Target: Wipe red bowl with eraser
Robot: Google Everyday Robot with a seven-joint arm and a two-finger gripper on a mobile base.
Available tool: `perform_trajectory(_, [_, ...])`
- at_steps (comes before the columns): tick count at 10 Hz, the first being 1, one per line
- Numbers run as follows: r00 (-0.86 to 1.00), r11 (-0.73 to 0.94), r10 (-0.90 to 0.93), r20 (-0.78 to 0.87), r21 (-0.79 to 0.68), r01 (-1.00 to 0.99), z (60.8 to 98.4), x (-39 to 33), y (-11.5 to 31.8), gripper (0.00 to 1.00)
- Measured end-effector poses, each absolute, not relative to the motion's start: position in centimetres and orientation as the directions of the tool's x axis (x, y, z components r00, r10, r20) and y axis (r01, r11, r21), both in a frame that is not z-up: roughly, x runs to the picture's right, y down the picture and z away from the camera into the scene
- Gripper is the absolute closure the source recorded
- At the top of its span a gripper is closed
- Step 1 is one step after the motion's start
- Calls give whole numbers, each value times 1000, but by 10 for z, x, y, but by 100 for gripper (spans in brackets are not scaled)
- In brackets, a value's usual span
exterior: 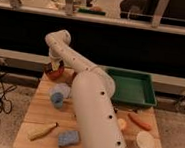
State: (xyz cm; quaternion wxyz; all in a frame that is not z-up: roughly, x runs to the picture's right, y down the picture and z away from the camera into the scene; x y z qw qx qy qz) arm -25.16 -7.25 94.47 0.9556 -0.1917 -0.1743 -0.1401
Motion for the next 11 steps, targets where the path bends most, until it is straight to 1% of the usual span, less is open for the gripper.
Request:
perform_trajectory(3, [903, 883, -203, 380, -326, 336, 950, -248, -76, 100])
perform_trajectory(4, [902, 883, -204, 380, -327, 337, 951, -248, -76, 95])
perform_trajectory(6, [903, 883, -204, 379, -327, 337, 951, -248, -76, 78])
perform_trajectory(7, [903, 883, -204, 379, -327, 337, 951, -248, -76, 66])
perform_trajectory(10, [902, 883, -205, 379, -326, 338, 950, -249, -76, 45])
perform_trajectory(11, [902, 883, -205, 379, -326, 338, 950, -249, -76, 35])
